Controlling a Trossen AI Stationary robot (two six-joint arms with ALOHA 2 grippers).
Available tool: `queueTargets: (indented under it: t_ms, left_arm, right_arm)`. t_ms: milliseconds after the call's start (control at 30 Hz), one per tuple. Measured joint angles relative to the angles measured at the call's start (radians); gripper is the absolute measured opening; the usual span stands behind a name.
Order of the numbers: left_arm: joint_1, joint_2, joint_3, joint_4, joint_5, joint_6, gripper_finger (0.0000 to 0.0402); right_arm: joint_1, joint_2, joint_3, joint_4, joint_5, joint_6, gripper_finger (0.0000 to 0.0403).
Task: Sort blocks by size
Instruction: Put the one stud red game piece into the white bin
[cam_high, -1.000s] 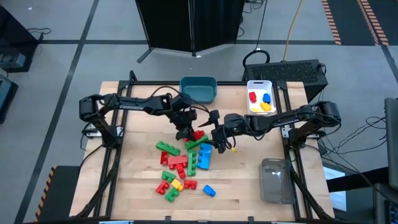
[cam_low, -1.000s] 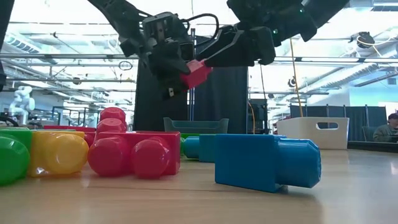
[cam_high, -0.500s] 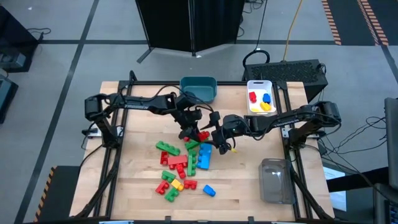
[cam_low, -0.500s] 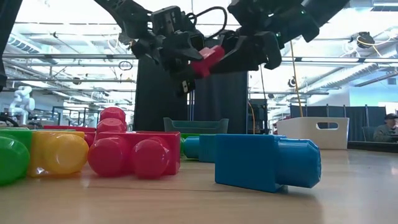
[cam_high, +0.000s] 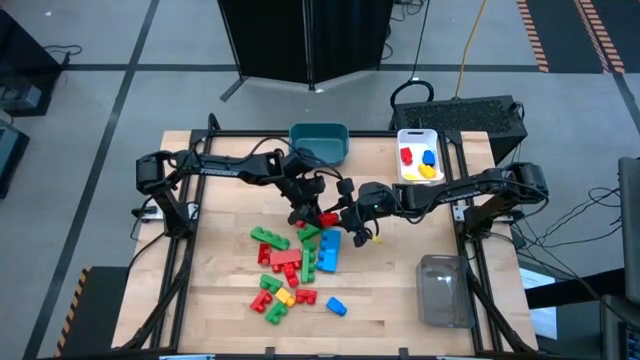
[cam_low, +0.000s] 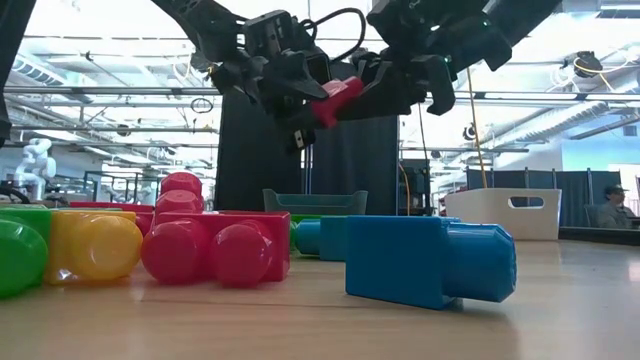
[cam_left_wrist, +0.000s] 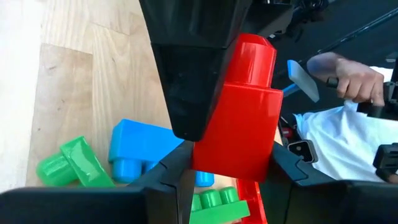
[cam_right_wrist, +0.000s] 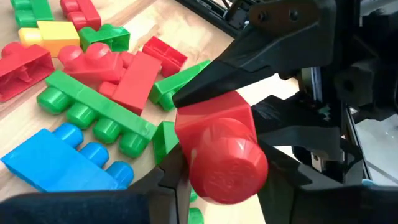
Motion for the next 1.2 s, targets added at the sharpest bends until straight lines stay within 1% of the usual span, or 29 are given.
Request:
queueTargets:
  t_ms: [133, 233, 433, 567, 633, 800, 867, 967, 1067, 1200]
  left_arm:
    - [0.004, 0.0, 0.0, -0.002, -0.004, 0.006, 0.0124]
    - [0.024, -0.002, 0.0, -0.017, -0.008, 0.013, 0.0134]
    - [0.107, -0.032, 0.001, -0.126, -0.032, 0.056, 0.017]
    - [0.164, -0.076, 0.001, -0.179, -0.051, 0.095, 0.0174]
    - [0.183, -0.103, 0.001, -0.204, -0.085, 0.113, 0.0175]
    - [0.221, -0.177, 0.001, -0.253, -0.23, 0.163, 0.0175]
    - [0.228, -0.214, -0.006, -0.267, -0.268, 0.19, 0.0175]
    - [0.23, -0.266, -0.043, -0.211, -0.283, 0.2, 0.0175]
    - [0.231, -0.318, -0.114, -0.166, -0.284, 0.227, 0.0175]
    - [0.23, -0.366, -0.229, -0.011, -0.284, 0.215, 0.0175]
  right_arm:
    - [-0.009, 0.0, 0.0, 0.0, -0.008, 0.017, 0.0124]
    - [-0.025, 0.0, 0.0, 0.001, -0.01, 0.038, 0.0126]
    - [-0.085, 0.0, 0.0, -0.001, -0.007, 0.088, 0.0126]
    - [-0.142, -0.001, 0.001, -0.006, -0.025, 0.125, 0.0126]
    - [-0.17, -0.001, 0.001, -0.008, -0.024, 0.14, 0.0126]
    - [-0.24, -0.001, 0.001, 0.007, -0.02, 0.175, 0.0126]
    - [-0.274, -0.001, 0.001, 0.017, -0.019, 0.198, 0.0126]
    - [-0.326, -0.001, 0.001, 0.03, -0.016, 0.254, 0.0127]
    - [-0.365, 0.012, 0.002, 0.065, -0.016, 0.332, 0.0127]
    - [-0.387, 0.049, 0.003, 0.07, -0.016, 0.375, 0.0127]
